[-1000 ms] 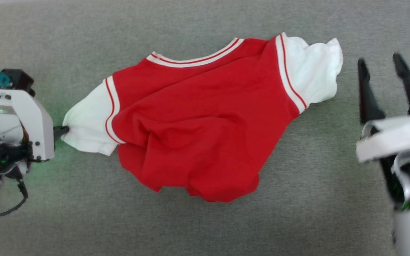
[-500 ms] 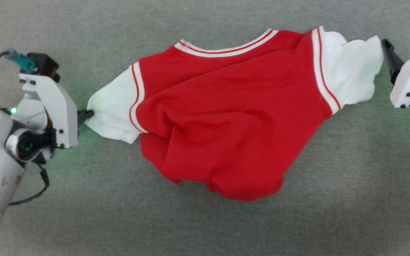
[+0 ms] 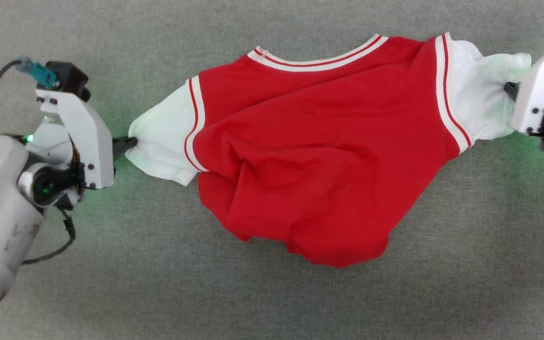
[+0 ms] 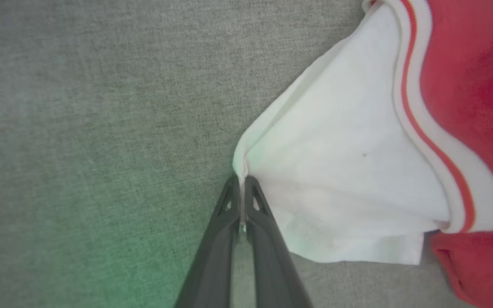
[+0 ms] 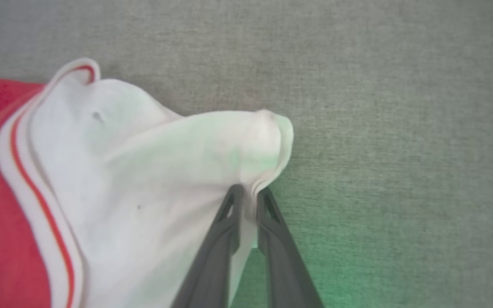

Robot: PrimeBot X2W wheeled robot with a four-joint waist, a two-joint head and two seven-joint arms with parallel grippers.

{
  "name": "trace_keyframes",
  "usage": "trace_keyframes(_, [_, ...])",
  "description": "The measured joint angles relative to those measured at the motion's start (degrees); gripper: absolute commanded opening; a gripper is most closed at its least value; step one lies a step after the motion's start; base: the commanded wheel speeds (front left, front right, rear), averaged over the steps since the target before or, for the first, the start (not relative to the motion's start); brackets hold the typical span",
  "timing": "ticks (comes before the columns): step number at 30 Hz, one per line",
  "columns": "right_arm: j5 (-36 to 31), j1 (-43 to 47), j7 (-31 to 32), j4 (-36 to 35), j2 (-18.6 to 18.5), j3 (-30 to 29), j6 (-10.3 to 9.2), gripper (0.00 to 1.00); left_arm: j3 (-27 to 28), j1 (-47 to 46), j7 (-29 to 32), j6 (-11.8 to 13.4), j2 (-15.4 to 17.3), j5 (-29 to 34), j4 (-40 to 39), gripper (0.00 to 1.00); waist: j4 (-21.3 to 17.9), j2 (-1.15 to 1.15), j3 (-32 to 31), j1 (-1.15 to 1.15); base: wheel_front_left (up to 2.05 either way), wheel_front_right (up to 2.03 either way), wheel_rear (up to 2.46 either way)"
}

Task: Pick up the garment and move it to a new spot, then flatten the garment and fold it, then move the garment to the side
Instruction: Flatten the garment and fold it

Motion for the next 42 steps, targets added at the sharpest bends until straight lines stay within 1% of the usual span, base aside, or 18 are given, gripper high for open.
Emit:
trace_keyframes(5, [0.9, -2.1, -1.9, 0.4, 0.5, 2.0, 0.00, 0.00, 0.0, -2.8, -1.9, -0.1, -1.3, 0.3, 3.3, 0.00, -0.1, 0.00, -1.6, 0.00, 0.00, 0.00, 0.00])
trace_keyframes(12, [2.5, -7.2, -5.9, -2.3, 0.8, 5.6, 0.01, 0.00, 0.5, -12.2, -5.5, -0.1, -1.4, 3.6, 4.5, 0.00, -0.4, 0.00, -5.7, 0.00, 0.00, 0.00, 0.00])
trace_keyframes(18, [3.3, -11.5, -11.4, -3.9, 1.6, 7.8, 0.01, 0.00, 1.4, -20.9, -8.9, -0.1, -1.2, 6.3, 5.0, 0.00, -0.9, 0.00, -10.2, 0.00, 0.00, 0.00, 0.00])
trace_keyframes(21, [3.7, -13.6, -15.1, -4.1, 2.0, 8.9, 0.01, 0.00, 1.6, -24.7, -9.7, 0.0, -1.4, 7.6, 6.1, 0.00, -1.2, 0.00, -12.5, 0.00, 0.00, 0.00, 0.00])
trace_keyframes(25, [5.8, -16.8, -19.6, -3.8, 2.8, 10.7, 0.01, 0.00, 2.4, -29.5, -11.5, 0.0, -1.4, 8.8, 7.3, 0.00, -1.7, 0.00, -15.4, 0.00, 0.00, 0.00, 0.00])
trace_keyframes(29, [7.3, -19.7, -22.9, -2.4, 2.6, 13.1, 0.01, 0.00, 2.4, -32.5, -11.1, 0.0, -1.4, 9.3, 8.5, 0.00, -2.3, 0.00, -18.1, 0.00, 0.00, 0.00, 0.00])
trace_keyframes(36, [10.5, -23.9, -23.9, 1.9, 2.5, 15.5, 0.01, 0.00, 1.8, -36.1, -9.1, 0.0, -1.4, 9.2, 9.3, 0.00, -3.1, 0.00, -21.5, 0.00, 0.00, 0.00, 0.00])
trace_keyframes(40, [12.9, -26.0, -23.3, 4.3, 2.6, 15.6, 0.01, 0.00, 1.5, -37.9, -7.9, 0.0, -1.4, 8.9, 9.3, 0.00, -3.3, 0.00, -21.3, 0.00, 0.00, 0.00, 0.00])
trace_keyframes(42, [12.9, -27.1, -23.1, 5.5, 2.4, 15.8, 0.01, 0.00, 1.4, -38.5, -7.5, 0.0, -1.5, 8.4, 9.2, 0.00, -3.3, 0.00, -20.6, 0.00, 0.00, 0.00, 0.00])
